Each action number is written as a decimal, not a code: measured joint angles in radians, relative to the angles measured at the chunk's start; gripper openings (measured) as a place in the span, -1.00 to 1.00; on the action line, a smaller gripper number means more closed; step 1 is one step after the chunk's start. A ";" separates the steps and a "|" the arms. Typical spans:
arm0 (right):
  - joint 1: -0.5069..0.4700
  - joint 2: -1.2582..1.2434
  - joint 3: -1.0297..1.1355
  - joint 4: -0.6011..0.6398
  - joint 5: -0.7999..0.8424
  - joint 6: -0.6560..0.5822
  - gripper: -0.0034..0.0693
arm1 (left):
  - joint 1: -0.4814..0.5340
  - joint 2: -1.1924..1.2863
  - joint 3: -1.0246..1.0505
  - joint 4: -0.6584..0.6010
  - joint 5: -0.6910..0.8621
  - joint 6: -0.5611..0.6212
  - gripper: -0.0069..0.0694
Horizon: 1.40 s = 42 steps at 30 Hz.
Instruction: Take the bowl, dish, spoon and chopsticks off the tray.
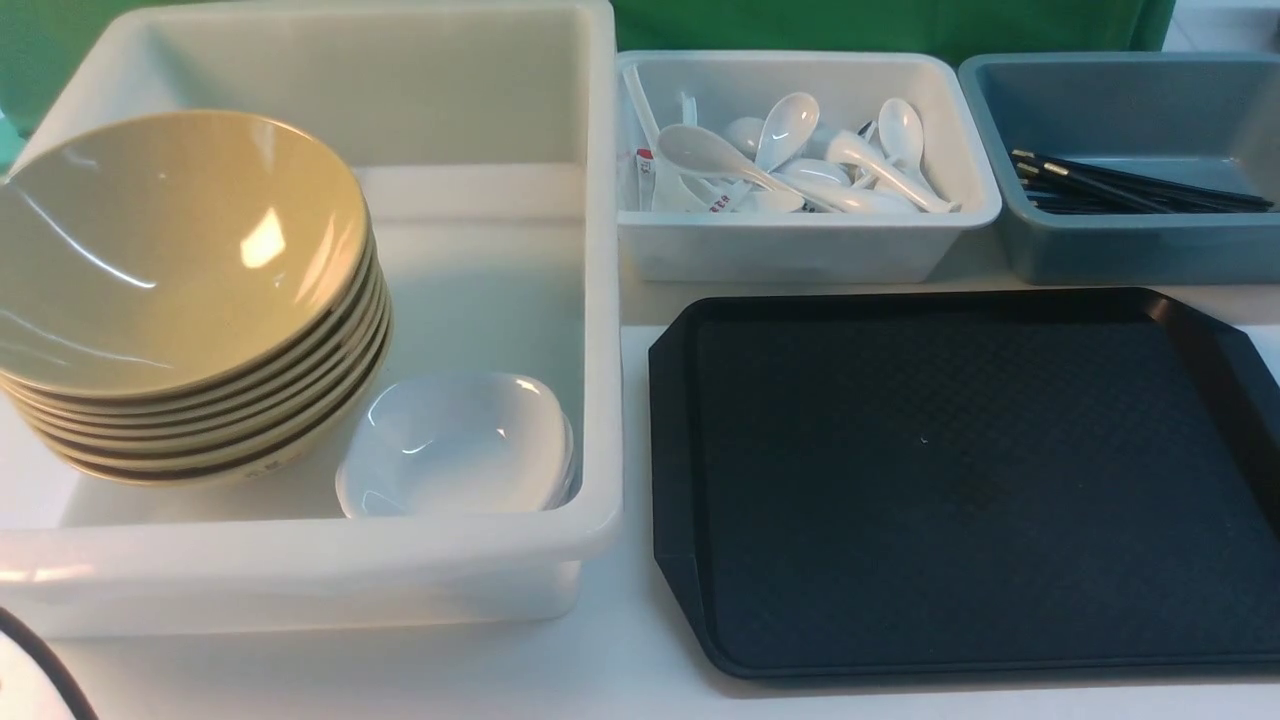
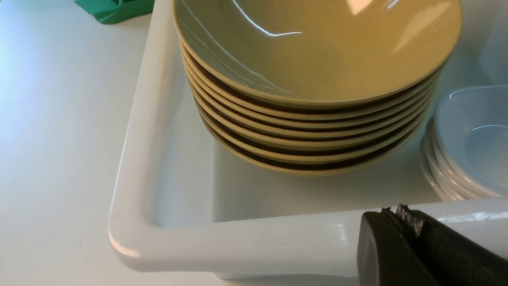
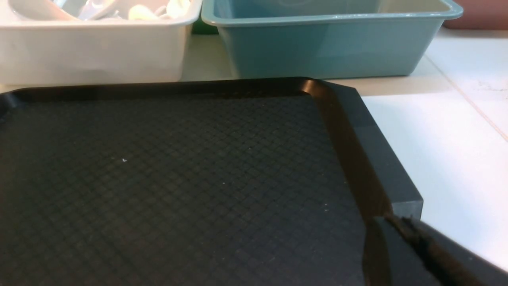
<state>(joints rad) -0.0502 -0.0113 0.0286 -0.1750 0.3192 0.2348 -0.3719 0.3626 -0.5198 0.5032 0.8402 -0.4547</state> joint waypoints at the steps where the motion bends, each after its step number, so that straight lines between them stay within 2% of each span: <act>1: 0.000 0.000 0.000 0.000 0.000 0.000 -0.78 | 0.000 0.000 0.004 0.000 -0.005 -0.002 -0.86; 6: 0.000 0.000 0.000 0.000 0.000 0.000 -0.78 | 0.044 -0.019 0.057 -0.063 -0.113 -0.003 -0.86; 8: 0.000 0.000 0.000 0.000 0.000 0.000 -0.78 | 0.147 -0.078 0.135 -0.161 -0.277 0.031 -0.86; 11: 0.000 0.000 0.000 0.000 0.000 0.000 -0.78 | 0.231 -0.138 0.206 -0.292 -0.429 0.088 -0.86; 14: 0.000 0.000 0.000 0.000 0.000 0.000 -0.78 | 0.379 -0.226 0.321 -0.476 -0.628 0.218 -0.86; 15: 0.000 0.000 0.000 0.000 0.000 0.000 -0.78 | 0.379 -0.231 0.328 -0.485 -0.640 0.228 -0.86; 17: 0.000 0.000 0.000 0.000 0.000 0.000 -0.78 | 0.466 -0.274 0.415 -0.554 -0.773 0.351 -0.86; 20: 0.000 0.000 0.000 0.000 0.000 0.000 -0.78 | 0.530 -0.311 0.512 -0.576 -0.878 0.420 -0.86; 25: 0.000 0.000 0.000 0.000 0.000 0.000 -0.78 | 0.541 -0.370 0.545 -0.547 -0.819 0.414 -0.86; 31: 0.000 0.000 0.000 0.000 0.000 0.000 -0.78 | 0.541 -0.373 0.545 -0.543 -0.533 0.422 -0.86; 42: 0.000 0.000 0.000 0.001 0.000 0.000 -0.76 | 0.541 -0.375 0.545 -0.543 -0.528 0.436 -0.86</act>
<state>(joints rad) -0.0502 -0.0113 0.0286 -0.1739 0.3192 0.2348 0.1696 -0.0128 0.0249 -0.0402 0.3122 -0.0189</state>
